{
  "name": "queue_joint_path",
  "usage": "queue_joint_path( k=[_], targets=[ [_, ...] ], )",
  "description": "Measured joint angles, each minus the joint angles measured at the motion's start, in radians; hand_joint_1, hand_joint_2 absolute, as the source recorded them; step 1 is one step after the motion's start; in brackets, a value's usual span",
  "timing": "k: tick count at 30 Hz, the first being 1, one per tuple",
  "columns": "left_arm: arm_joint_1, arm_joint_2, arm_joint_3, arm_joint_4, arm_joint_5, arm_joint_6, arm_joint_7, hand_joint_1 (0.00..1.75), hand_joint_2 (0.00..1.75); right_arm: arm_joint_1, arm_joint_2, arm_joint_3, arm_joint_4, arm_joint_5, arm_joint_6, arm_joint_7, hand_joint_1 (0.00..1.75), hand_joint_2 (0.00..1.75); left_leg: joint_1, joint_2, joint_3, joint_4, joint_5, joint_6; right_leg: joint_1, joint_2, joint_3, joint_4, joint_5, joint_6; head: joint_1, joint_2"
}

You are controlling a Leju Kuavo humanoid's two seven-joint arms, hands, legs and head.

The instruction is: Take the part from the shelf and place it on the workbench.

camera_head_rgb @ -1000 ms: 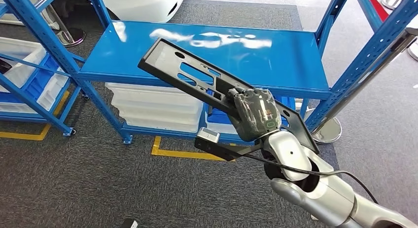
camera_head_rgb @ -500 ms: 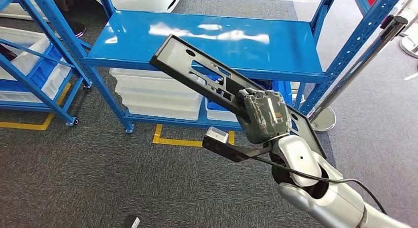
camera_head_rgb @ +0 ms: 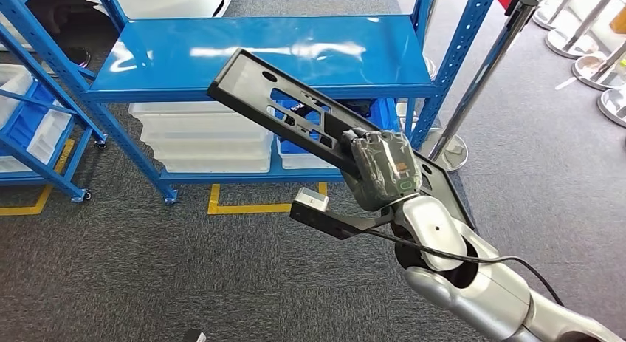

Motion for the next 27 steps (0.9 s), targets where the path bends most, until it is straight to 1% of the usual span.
queue_joint_path(
  k=[1,3,4,5,6,8,9,10,11,12,13,14,15,16,17,18,19,20,21,23,24,25,26,27],
  targets=[
    [0.0,0.0,0.0,0.0,0.0,0.0,0.0,0.0,1.75,0.0,0.001,0.0,0.0,0.0,0.0,0.0,1.75,1.75,-0.002,-0.007,0.015,-0.033,-0.011,0.004,-0.001,0.004,-0.005,0.0,0.007,0.007,-0.001,0.0],
    [0.001,0.0,0.0,0.0,0.0,0.0,0.001,0.0,1.75,0.0,0.001,0.0,0.0,0.0,0.0,0.0,1.75,1.75,-0.002,0.002,0.015,-0.055,-0.007,0.014,-0.002,0.009,-0.014,0.0,0.017,0.021,0.001,0.0],
    [0.001,-0.001,0.0,0.0,0.0,0.0,0.001,0.0,1.75,0.001,0.001,0.0,0.0,0.0,0.0,0.0,1.75,1.75,-0.001,0.007,0.012,-0.059,0.0,0.02,-0.003,0.006,-0.02,0.007,0.011,0.026,0.003,0.0],
    [0.002,-0.001,0.0,0.0,0.0,0.0,0.002,0.0,1.75,0.001,0.001,0.0,0.0,0.0,0.0,0.0,1.75,1.75,0.001,0.013,0.008,-0.064,0.007,0.027,-0.004,-0.001,-0.031,0.03,-0.009,0.03,0.008,0.0],
    [0.002,-0.001,0.0,0.0,0.0,0.0,0.002,0.0,1.75,0.001,0.001,0.0,0.0,0.0,0.0,0.0,1.75,1.75,0.001,0.019,0.004,-0.066,0.012,0.033,-0.006,-0.009,-0.047,0.071,-0.041,0.033,0.013,0.0],
    [0.003,0.0,0.0,0.0,0.0,0.0,0.003,0.0,1.75,0.002,0.002,0.0,0.001,0.0,0.0,0.0,1.75,1.75,-0.001,0.03,-0.006,-0.065,0.02,0.04,-0.009,-0.018,-0.091,0.197,-0.112,0.038,0.026,0.0],
    [0.004,0.0,0.0,0.0,0.0,0.0,0.003,0.0,1.75,0.003,0.002,0.0,0.001,0.0,0.0,0.0,1.75,1.75,-0.002,0.036,-0.011,-0.064,0.023,0.041,-0.009,-0.018,-0.106,0.246,-0.132,0.041,0.031,0.0],
    [0.005,0.0,0.0,0.0,0.0,0.0,0.003,0.0,1.75,0.005,0.002,0.0,0.001,0.0,0.0,0.0,1.75,1.75,-0.003,0.041,-0.015,-0.063,0.025,0.04,-0.01,-0.019,-0.105,0.266,-0.136,0.043,0.034,0.0],
    [0.006,0.0,0.0,0.0,0.0,0.0,0.003,0.0,1.75,0.005,0.002,0.0,0.002,0.0,0.0,0.0,1.75,1.75,-0.003,0.046,-0.019,-0.061,0.027,0.039,-0.01,-0.02,-0.085,0.246,-0.12,0.043,0.038,0.0],
    [0.006,0.0,0.0,0.0,0.0,0.0,0.003,0.0,1.75,0.005,0.002,0.0,0.002,0.0,0.0,0.0,1.75,1.75,-0.003,0.051,-0.021,-0.058,0.027,0.038,-0.01,-0.025,-0.048,0.192,-0.093,0.042,0.042,0.0],
    [0.006,0.0,0.0,0.0,0.0,0.0,0.003,0.0,1.75,0.004,0.002,0.0,0.002,0.0,0.001,0.0,1.75,1.75,-0.004,0.056,-0.022,-0.056,0.028,0.036,-0.009,-0.036,-0.007,0.124,-0.071,0.04,0.046,0.0],
    [0.006,0.0,0.0,0.0,0.0,0.001,0.003,0.0,1.75,0.002,0.002,0.0,0.002,0.0,0.002,0.0,1.75,1.75,-0.006,0.06,-0.024,-0.052,0.027,0.033,-0.005,-0.048,0.027,0.063,-0.055,0.036,0.05,0.0],
    [0.006,0.0,0.0,0.0,0.0,0.001,0.003,0.0,1.75,0.0,0.002,0.0,0.002,0.0,0.003,0.001,1.75,1.75,-0.008,0.064,-0.027,-0.049,0.028,0.029,-0.002,-0.058,0.047,0.023,-0.048,0.029,0.052,0.0],
    [0.006,0.0,0.0,0.0,-0.001,0.001,0.005,0.0,1.75,-0.001,0.002,0.0,0.002,0.0,0.005,0.003,1.75,1.75,-0.01,0.068,-0.03,-0.046,0.03,0.024,0.002,-0.062,0.051,0.006,-0.05,0.023,0.052,0.0],
    [0.006,0.0,0.0,0.0,-0.002,0.001,0.006,0.0,1.75,-0.001,0.002,0.0,0.002,0.0,0.006,0.005,1.75,1.75,-0.011,0.072,-0.033,-0.045,0.032,0.019,0.006,-0.059,0.049,0.003,-0.048,0.017,0.051,0.0],
    [0.006,0.0,0.0,0.0,-0.002,0.001,0.008,0.0,1.75,-0.001,0.002,0.0,0.002,0.0,0.008,0.008,1.75,1.75,-0.012,0.076,-0.035,-0.044,0.033,0.014,0.004,-0.054,0.047,0.0,-0.045,0.011,0.048,0.0],
    [0.006,0.0,0.0,0.0,-0.003,0.001,0.01,0.0,1.75,0.0,0.002,0.0,0.001,0.0,0.009,0.01,1.75,1.75,-0.011,0.075,-0.037,-0.038,0.027,0.009,0.002,-0.049,0.046,-0.004,-0.041,0.005,0.046,0.0],
    [0.006,0.0,0.0,0.0,-0.004,0.001,0.012,0.0,1.75,0.001,0.002,0.0,0.001,0.0,0.009,0.012,1.75,1.75,-0.01,0.069,-0.043,-0.019,0.011,0.004,0.0,-0.046,0.046,-0.008,-0.036,-0.002,0.043,0.0],
    [0.006,0.0,0.0,0.0,-0.004,0.001,0.012,0.0,1.75,0.001,0.002,0.0,0.0,0.0,0.01,0.013,1.75,1.75,-0.008,0.06,-0.057,0.019,-0.016,-0.001,-0.003,-0.042,0.045,-0.012,-0.031,-0.009,0.038,0.0],
    [0.008,0.001,0.0,0.0,-0.005,0.002,0.014,0.0,1.75,0.002,0.002,0.0,0.0,-0.001,0.011,0.015,1.75,1.75,-0.005,0.044,-0.102,0.136,-0.083,-0.007,-0.002,-0.033,0.04,-0.012,-0.026,-0.016,0.026,0.0],
    [0.01,0.001,0.0,0.0,-0.006,0.002,0.014,0.0,1.75,0.002,0.002,0.001,0.0,-0.002,0.012,0.016,1.75,1.75,-0.003,0.042,-0.122,0.189,-0.105,-0.009,-0.001,-0.027,0.038,-0.011,-0.025,-0.018,0.022,0.0],
    [0.011,0.001,0.0,0.0,-0.008,0.003,0.014,0.0,1.75,0.003,0.002,0.001,0.0,-0.004,0.013,0.018,1.75,1.75,-0.001,0.041,-0.13,0.216,-0.109,-0.01,-0.001,-0.02,0.035,-0.009,-0.023,-0.018,0.02,0.0],
    [0.012,0.001,0.0,0.0,-0.01,0.003,0.014,0.0,1.75,0.003,0.002,0.002,0.0,-0.005,0.013,0.02,1.75,1.75,0.001,0.04,-0.121,0.207,-0.096,-0.011,-0.001,-0.013,0.033,-0.007,-0.022,-0.017,0.017,0.0],
    [0.012,0.001,0.0,0.0,-0.012,0.003,0.014,0.0,1.75,0.003,0.002,0.002,0.0,-0.006,0.013,0.022,1.75,1.75,0.003,0.039,-0.097,0.166,-0.068,-0.01,-0.002,-0.006,0.031,-0.004,-0.021,-0.016,0.014,0.0]
  ],
)
